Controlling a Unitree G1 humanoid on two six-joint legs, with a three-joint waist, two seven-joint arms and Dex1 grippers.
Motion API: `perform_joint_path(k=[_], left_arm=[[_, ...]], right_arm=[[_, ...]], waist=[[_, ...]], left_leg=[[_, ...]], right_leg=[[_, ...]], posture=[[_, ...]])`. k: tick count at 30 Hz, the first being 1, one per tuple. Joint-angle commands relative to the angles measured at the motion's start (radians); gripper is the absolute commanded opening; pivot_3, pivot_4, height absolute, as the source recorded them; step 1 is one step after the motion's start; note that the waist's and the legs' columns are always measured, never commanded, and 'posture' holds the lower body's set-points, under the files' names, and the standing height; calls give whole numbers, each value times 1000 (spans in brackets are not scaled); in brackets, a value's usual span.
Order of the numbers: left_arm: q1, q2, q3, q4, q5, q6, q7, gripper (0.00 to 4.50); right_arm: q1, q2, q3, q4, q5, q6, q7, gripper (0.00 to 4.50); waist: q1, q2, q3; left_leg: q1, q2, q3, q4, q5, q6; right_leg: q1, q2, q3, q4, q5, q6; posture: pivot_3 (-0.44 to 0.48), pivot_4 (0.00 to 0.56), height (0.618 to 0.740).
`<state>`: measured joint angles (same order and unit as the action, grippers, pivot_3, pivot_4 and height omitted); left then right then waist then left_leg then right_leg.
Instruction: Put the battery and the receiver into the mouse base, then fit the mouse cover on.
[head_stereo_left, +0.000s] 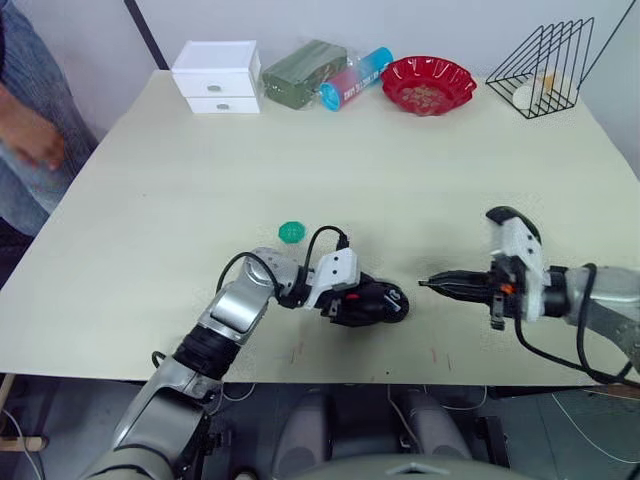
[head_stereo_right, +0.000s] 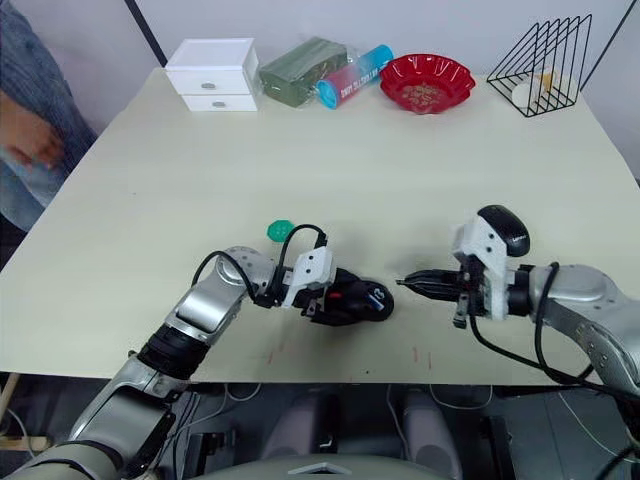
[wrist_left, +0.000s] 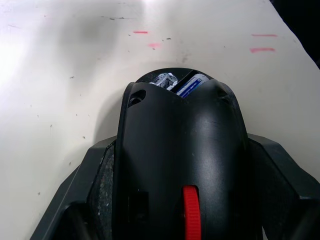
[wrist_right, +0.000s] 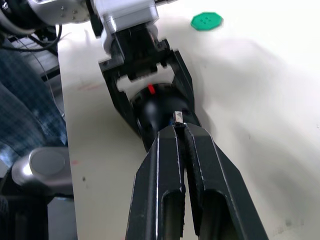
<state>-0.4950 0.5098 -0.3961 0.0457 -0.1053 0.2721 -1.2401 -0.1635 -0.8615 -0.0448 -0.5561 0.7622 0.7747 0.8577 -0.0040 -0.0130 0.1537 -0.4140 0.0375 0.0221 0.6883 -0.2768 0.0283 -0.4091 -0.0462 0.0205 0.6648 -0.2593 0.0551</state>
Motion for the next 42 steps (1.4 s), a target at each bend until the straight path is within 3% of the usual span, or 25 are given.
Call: perform_joint_path(k=[1, 5, 11, 24, 30, 42], left_arm=[[6, -2, -18, -72, 18, 59, 35, 2977], [13, -10, -34, -86, 33, 94, 67, 2977], [35, -6, -61, -111, 49, 107, 76, 2977], [48, -29, -90, -116, 58, 129, 127, 2977], [45, -38, -92, -98, 62, 117, 133, 2977], [51, -49, -98, -81, 58, 106, 127, 2977]], right_arm=[[-210, -2, 42, -48, 127, 300, -145, 0], [-421, 36, 90, -36, 212, 604, -275, 0], [-601, 80, 173, 52, 279, 840, -391, 0], [-938, 42, 579, 379, 722, 840, -817, 0], [-983, 58, 655, 500, 881, 840, -1011, 0], [-1006, 66, 754, 543, 1107, 786, -1269, 0]], waist=[[1, 0, 0], [2, 0, 0], [11, 0, 0], [17, 0, -1], [20, 0, -1], [19, 0, -1]], left_leg=[[0, 0, 0, 0, 0, 0], [-1, 0, 0, 0, 0, 0], [-1, 0, -1, 0, 0, 0], [-2, 0, 0, 0, 0, 0], [-3, 0, 0, 0, 0, 0], [-3, 0, 0, 0, 0, 0]], right_leg=[[0, 0, 0, 0, 0, 0], [0, 0, 0, 0, 0, 0], [0, -1, -1, 0, 0, 0], [0, -3, -2, -1, 0, 0], [0, -3, -3, -1, 0, 0], [0, -4, -3, -2, 0, 0]], posture=[[0, 150, 740], [0, 150, 740], [0, 150, 740], [0, 150, 740], [0, 150, 740], [0, 150, 740]])
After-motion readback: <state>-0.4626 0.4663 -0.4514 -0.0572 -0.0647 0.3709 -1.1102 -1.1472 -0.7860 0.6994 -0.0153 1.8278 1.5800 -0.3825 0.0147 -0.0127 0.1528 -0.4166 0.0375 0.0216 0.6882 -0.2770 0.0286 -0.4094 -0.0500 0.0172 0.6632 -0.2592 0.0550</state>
